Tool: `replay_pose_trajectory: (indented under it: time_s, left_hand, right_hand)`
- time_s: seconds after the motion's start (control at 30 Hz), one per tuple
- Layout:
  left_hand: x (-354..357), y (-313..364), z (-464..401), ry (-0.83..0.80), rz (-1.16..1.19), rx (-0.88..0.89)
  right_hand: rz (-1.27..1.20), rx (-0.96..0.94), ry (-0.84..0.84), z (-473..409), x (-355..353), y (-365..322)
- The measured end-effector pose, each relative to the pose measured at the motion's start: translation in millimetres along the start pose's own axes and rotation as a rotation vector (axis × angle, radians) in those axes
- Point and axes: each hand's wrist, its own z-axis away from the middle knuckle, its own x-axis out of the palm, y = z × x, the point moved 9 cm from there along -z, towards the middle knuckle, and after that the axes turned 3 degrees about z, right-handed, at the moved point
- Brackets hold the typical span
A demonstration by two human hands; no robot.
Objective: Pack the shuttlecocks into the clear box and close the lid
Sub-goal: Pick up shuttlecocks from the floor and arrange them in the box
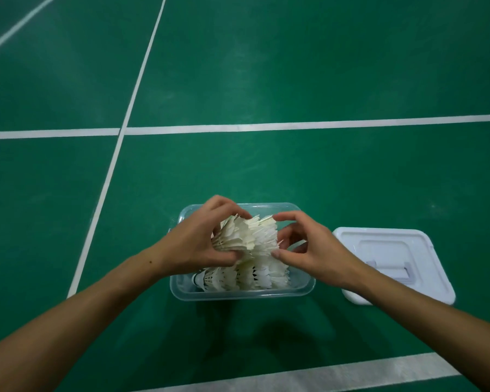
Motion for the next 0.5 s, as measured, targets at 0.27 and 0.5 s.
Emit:
replay_pose_trajectory:
  time_s: [0.27, 0.5]
  left_hand:
    - [-11.1, 34.3, -35.0, 0.09, -0.116, 0.064]
    - [-1.1, 46.5, -49.1, 0.132, -0.124, 0.106]
  right_hand:
    - [-0.057, -0.159, 0.132, 2.2, -33.9, -56.7]
    - [-0.049, -0.169, 0.27, 8.8, -52.0, -33.9]
